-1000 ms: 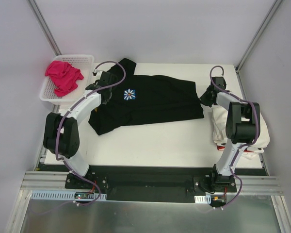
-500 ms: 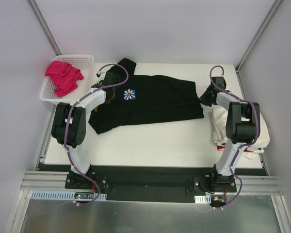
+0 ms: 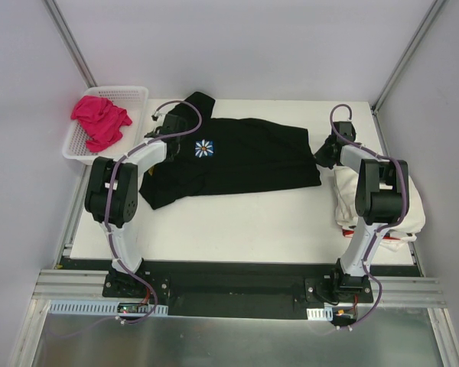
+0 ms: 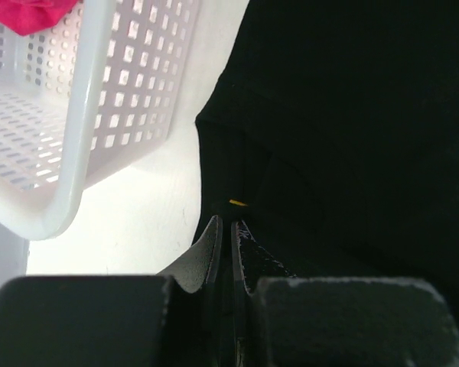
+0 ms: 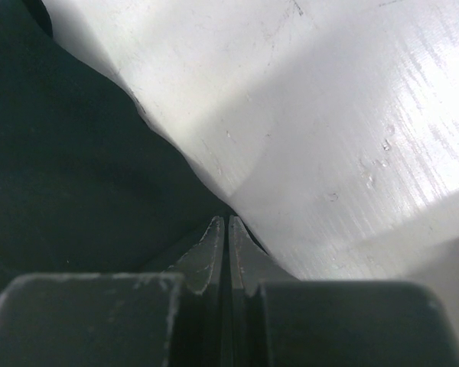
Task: Fold and stack the t-shirts
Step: Fold the flattened tshirt in 1/3 of the way
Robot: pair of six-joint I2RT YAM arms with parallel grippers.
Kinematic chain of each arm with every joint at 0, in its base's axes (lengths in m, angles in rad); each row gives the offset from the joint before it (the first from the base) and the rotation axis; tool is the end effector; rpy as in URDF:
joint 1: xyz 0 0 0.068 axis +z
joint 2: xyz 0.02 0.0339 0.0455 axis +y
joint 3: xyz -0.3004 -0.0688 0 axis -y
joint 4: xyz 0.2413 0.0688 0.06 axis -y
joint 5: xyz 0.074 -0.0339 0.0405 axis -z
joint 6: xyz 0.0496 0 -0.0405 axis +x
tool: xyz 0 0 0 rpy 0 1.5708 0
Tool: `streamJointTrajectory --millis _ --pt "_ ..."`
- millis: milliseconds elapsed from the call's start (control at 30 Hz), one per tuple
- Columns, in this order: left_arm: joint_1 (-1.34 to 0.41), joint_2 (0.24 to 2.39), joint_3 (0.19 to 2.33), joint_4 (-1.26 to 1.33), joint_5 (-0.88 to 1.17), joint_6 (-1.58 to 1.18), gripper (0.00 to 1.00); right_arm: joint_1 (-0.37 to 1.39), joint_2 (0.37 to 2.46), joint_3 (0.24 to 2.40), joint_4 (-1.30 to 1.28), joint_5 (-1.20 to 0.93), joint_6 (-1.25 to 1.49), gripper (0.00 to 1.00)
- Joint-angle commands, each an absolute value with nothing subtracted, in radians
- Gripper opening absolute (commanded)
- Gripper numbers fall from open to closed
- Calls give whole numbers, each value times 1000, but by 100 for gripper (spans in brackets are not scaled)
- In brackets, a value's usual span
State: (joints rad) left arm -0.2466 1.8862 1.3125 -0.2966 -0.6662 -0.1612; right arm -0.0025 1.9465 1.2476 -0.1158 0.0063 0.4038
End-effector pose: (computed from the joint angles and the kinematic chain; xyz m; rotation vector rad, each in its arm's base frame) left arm 0.4160 -0.0731 0.2321 -0.1895 2.2771 0.6004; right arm 0.4384 -0.0014 0.1937 0.4858 2.3434 0.1821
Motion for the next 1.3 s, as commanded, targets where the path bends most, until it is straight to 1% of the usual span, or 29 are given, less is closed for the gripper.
streamJointTrajectory --millis 0,400,433,500,533,567,633,667,700,867,933,1067,1200,1267 --pt "-230 1913 1374 -261 -716 -118 0 -9 1956 1287 -94 8 403 1" --pt "-227 1976 1405 -258 -681 -110 0 -8 1959 1290 -92 8 402 1" --pt "-227 1979 1405 -258 -675 -106 14 -8 1959 1289 -92 8 402 1" --pt "-227 1980 1407 -256 -670 -104 34 -9 1959 1287 -91 9 403 2" --pt "-227 1980 1407 -256 -667 -98 47 -8 1959 1287 -91 9 402 8" --pt "-227 1982 1408 -256 -661 -97 66 -9 1959 1287 -91 9 403 11" --pt "-229 1980 1408 -258 -658 -92 83 -9 1959 1285 -92 9 402 16" --pt "-229 1979 1408 -258 -660 -92 96 -9 1956 1285 -92 8 402 17" --pt "-230 1977 1408 -258 -660 -92 99 -11 1953 1284 -94 9 402 19" --pt "-258 1884 1402 -299 -670 -103 99 -18 1924 1272 -95 11 402 22" --pt "-273 1804 1378 -328 -657 -151 99 -20 1896 1261 -95 14 402 22" --pt "-350 1657 1254 -420 -580 -293 99 -18 1858 1238 -86 9 410 22" --pt "-492 1492 1131 -507 -523 -409 99 -12 1821 1207 -64 -38 425 21" --pt "-505 1439 1062 -541 -465 -498 97 -3 1798 1186 -46 -61 442 20"
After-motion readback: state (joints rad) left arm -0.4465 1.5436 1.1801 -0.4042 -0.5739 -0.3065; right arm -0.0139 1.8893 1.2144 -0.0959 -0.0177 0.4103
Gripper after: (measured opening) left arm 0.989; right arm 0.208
